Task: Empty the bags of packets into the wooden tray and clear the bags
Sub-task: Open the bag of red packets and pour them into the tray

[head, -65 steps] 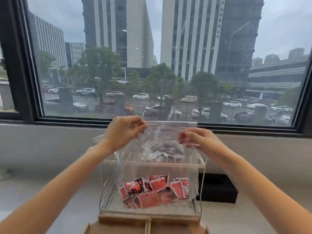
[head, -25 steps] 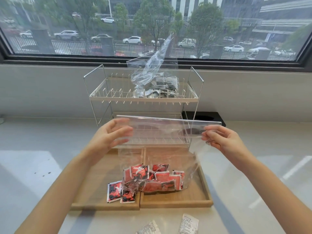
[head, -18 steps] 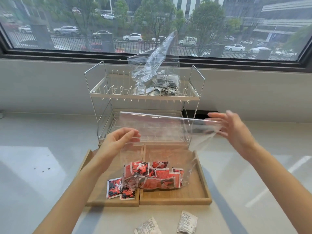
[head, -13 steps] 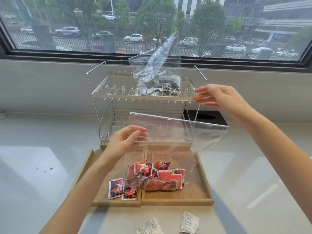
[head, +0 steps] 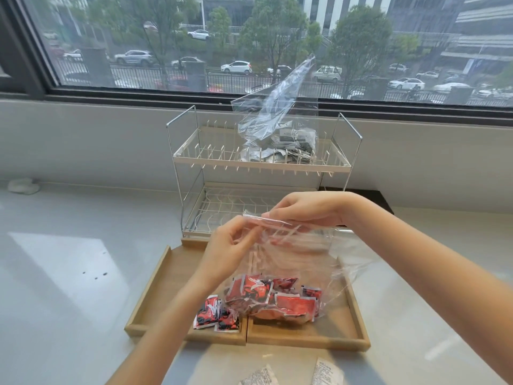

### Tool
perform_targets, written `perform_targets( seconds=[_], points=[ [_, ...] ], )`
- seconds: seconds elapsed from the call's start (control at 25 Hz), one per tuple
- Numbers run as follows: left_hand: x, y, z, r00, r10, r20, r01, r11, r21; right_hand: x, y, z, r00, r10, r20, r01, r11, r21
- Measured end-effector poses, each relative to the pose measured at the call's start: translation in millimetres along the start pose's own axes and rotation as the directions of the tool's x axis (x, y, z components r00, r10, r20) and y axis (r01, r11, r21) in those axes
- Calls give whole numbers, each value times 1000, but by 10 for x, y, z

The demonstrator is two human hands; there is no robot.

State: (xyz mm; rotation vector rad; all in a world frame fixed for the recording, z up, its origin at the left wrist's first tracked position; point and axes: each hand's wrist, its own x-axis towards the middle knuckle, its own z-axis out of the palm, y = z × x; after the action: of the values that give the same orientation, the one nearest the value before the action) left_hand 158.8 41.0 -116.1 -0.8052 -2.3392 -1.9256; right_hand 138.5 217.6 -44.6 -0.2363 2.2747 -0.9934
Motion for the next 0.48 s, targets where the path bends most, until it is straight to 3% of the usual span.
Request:
perform_targets(
  seconds=[0.12,0.32,0.48],
  points=[
    [18,-32,11,1000,12,-15,-11,999,51,-50,53,-29,995,-6,98,2,999,42],
    [17,-41,22,1000,4,-20,-4,1000,-23,-60,58,4,1000,10,16,-12,992,126],
    [-9,-17,28,999,29,-27,-30,999,-32,21,56,54,995,10,100,-22,993,119]
  ],
)
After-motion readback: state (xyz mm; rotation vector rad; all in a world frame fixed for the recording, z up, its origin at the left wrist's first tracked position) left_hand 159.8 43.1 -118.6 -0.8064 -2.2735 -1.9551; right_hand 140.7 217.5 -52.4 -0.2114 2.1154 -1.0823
